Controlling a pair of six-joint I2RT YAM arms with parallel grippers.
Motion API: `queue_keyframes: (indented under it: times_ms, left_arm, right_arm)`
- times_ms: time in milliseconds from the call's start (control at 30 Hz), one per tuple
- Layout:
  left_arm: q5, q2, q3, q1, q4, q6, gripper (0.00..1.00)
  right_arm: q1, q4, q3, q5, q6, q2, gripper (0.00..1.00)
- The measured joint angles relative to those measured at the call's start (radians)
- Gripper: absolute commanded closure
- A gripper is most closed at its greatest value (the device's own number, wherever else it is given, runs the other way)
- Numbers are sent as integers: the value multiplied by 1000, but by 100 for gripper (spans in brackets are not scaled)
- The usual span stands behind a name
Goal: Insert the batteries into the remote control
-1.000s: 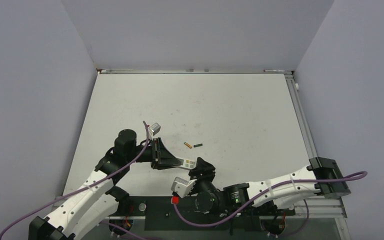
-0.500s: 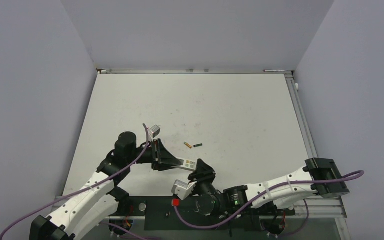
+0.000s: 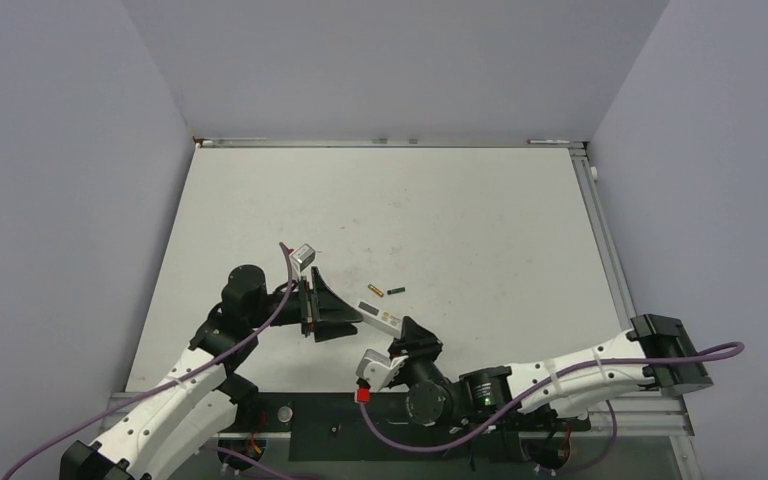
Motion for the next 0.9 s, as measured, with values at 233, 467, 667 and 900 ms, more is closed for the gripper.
queue_keyframes:
  times_ms: [233,467,667,900]
  left_arm:
    - [-18,-2,47,11,-104,123,11]
    - [-50,-25,75,16,-166,240,7]
    - [-63,-26,75,21,-187,316,4]
    - [-74,-29,75,21,-185,366,4]
  right_arm:
    - [-72,-135,13,-116,127,-60,92]
    - [-236,-237,46,-384,264,-140,92]
    - [-343,-266,53,-585,362,-199,92]
    - [-489,-272,67,-833,492,-209,91]
